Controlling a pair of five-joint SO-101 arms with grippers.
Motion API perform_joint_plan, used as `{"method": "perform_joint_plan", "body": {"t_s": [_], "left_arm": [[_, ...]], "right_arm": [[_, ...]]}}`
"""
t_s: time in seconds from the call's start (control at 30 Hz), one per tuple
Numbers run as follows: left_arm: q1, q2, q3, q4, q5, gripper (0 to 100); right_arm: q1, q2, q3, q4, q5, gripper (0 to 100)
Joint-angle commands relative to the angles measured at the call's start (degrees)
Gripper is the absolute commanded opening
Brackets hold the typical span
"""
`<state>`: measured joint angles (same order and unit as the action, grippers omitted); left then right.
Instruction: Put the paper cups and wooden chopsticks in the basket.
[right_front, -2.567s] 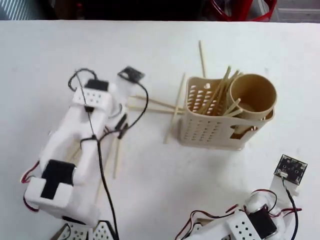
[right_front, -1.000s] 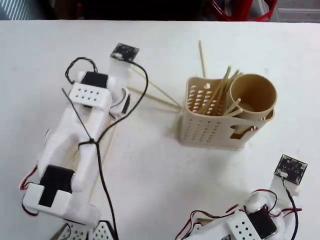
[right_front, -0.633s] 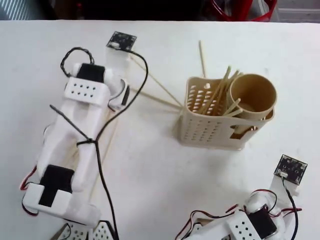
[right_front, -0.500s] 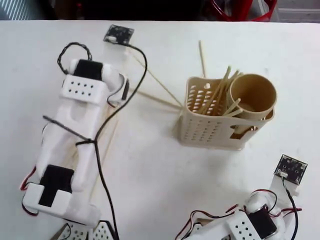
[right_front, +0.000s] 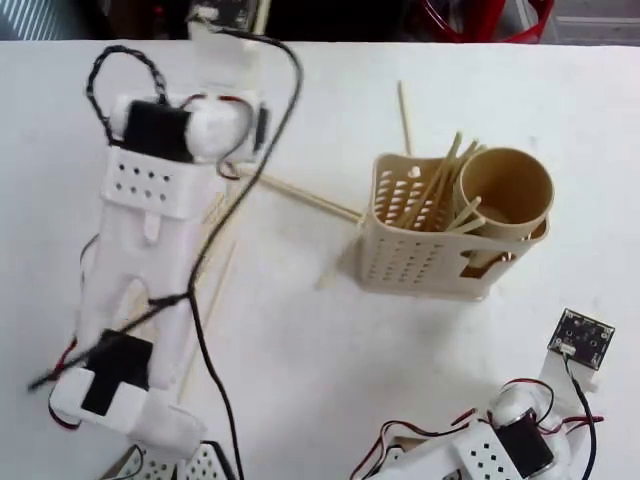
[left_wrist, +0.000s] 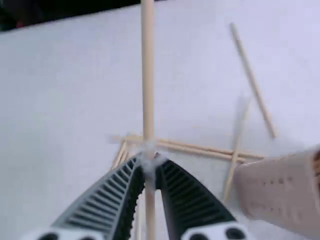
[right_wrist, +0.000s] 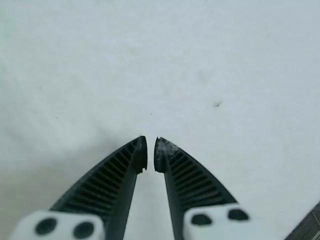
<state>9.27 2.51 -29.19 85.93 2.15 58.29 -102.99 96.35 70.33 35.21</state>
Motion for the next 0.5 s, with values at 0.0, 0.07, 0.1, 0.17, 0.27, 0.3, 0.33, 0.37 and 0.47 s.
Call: {"method": "perform_joint_plan", "body": {"t_s": [0.0,0.07,0.1,0.17,0.27,0.3,0.33,0.37,0.47], "left_arm": [[12.35,-1.80,-12.66,-0.62,0.88,2],[17.36,-1.80,-15.56,-1.76,0.88,2],[19.56,-1.80,-16.44,-2.29,0.88,2],[23.43,-1.80,-17.05,-4.13,0.88,2],[27.47,-1.80,-17.05,-6.24,0.62,2],[28.79,-1.80,-17.05,-6.86,0.44,2],[29.85,-1.80,-17.05,-7.38,0.44,2],[30.73,-1.80,-17.05,-8.00,0.35,2],[32.22,-1.36,-16.53,-11.52,-2.20,2]], "right_arm": [[0.48,-0.04,0.53,-0.04,0.44,3.8],[0.48,-0.04,0.53,-0.04,0.44,3.8],[0.48,-0.04,0.53,-0.04,0.44,3.8],[0.48,-0.04,0.53,-0.04,0.44,3.8],[0.48,-0.04,0.53,-0.04,0.44,3.8],[0.48,-0.04,0.53,-0.04,0.44,3.8],[0.48,-0.04,0.53,-0.04,0.44,3.8],[0.48,-0.04,0.53,-0.04,0.44,3.8],[0.48,-0.04,0.53,-0.04,0.44,3.8]]}}
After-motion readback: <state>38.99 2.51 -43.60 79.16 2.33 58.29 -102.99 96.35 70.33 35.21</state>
